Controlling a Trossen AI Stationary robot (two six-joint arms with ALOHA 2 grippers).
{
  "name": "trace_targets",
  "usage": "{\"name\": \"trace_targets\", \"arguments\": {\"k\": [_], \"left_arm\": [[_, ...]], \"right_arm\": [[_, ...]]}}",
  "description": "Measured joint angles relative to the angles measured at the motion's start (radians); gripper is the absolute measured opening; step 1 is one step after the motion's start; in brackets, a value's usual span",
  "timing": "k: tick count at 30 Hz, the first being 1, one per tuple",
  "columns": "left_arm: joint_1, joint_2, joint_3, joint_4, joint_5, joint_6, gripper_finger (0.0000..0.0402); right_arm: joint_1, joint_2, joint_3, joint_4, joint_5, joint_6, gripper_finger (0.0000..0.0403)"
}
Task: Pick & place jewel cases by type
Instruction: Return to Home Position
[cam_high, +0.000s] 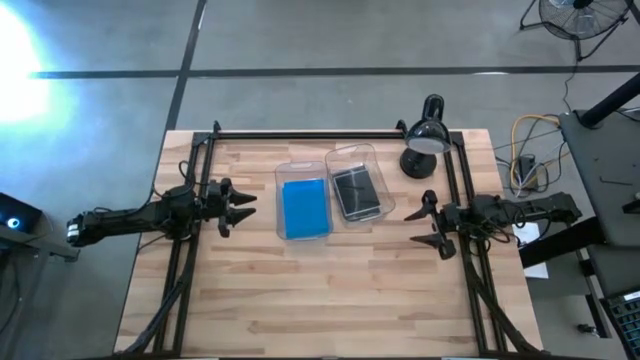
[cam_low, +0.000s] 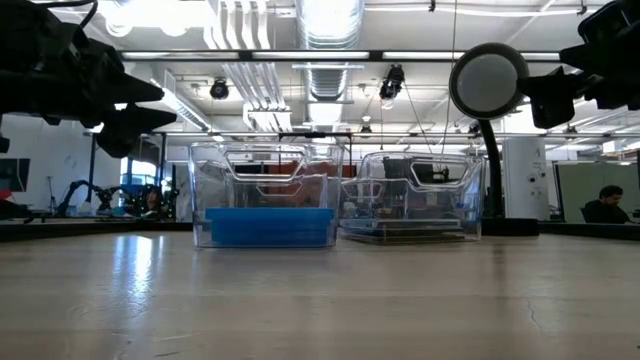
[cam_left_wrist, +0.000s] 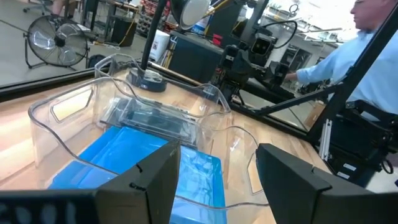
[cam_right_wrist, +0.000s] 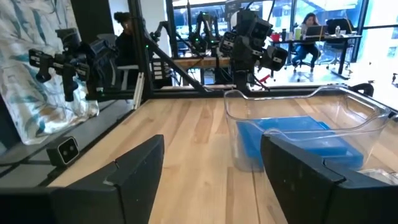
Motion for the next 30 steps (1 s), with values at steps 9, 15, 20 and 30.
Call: {"name": "trace_targets", "arguments": {"k": [9, 15, 20, 30], "left_arm": [[0.0, 0.0, 0.0, 0.0, 0.0, 0.0, 0.0193], [0.0, 0.0, 0.0, 0.0, 0.0, 0.0, 0.0193], [0.0, 0.0, 0.0, 0.0, 0.0, 0.0, 0.0193], [0.0, 0.0, 0.0, 0.0, 0.0, 0.0, 0.0193]], "right_arm": [[0.0, 0.0, 0.0, 0.0, 0.0, 0.0, 0.0251], [0.0, 0.0, 0.0, 0.0, -0.001, 0.0, 0.0257], [0.0, 0.0, 0.0, 0.0, -0.001, 0.0, 0.0262], [0.0, 0.0, 0.0, 0.0, -0.001, 0.0, 0.0262]]}}
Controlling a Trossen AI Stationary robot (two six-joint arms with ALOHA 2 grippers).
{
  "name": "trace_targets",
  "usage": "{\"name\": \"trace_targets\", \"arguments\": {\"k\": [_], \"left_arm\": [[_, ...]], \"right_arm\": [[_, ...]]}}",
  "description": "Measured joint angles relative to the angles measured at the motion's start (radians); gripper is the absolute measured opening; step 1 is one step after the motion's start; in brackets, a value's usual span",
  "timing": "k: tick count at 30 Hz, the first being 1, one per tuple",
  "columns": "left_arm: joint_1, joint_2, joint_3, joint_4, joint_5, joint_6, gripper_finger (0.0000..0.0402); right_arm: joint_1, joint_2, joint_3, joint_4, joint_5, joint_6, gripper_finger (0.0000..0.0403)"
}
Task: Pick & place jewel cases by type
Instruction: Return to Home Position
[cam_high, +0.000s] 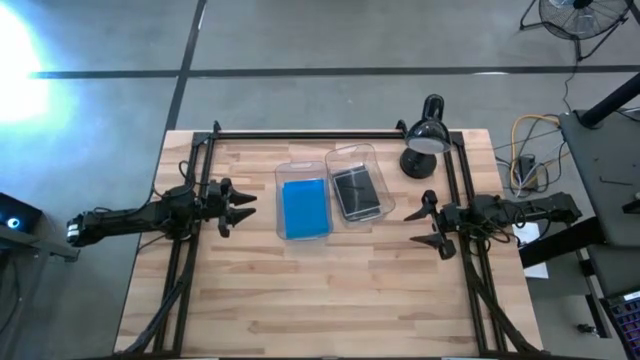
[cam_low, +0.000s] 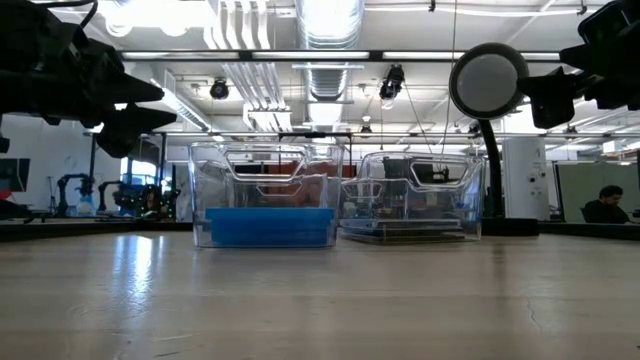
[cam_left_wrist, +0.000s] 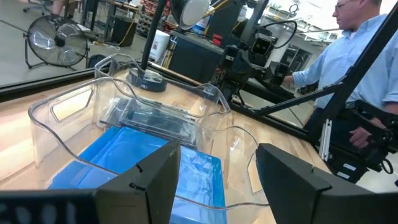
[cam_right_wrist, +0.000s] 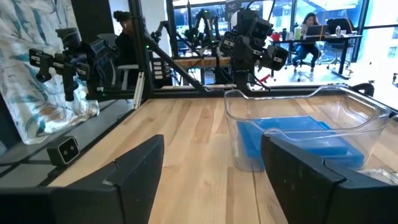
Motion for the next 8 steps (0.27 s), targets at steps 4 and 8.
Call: {"name": "trace_targets", "arguments": {"k": [4, 8], "left_arm": [[0.0, 0.0, 0.0, 0.0, 0.0, 0.0, 0.0193], [0.0, 0.0, 0.0, 0.0, 0.0, 0.0, 0.0193]], "right_arm": [[0.0, 0.0, 0.0, 0.0, 0.0, 0.0, 0.0256], [0.0, 0.0, 0.0, 0.0, 0.0, 0.0, 0.0252]]}}
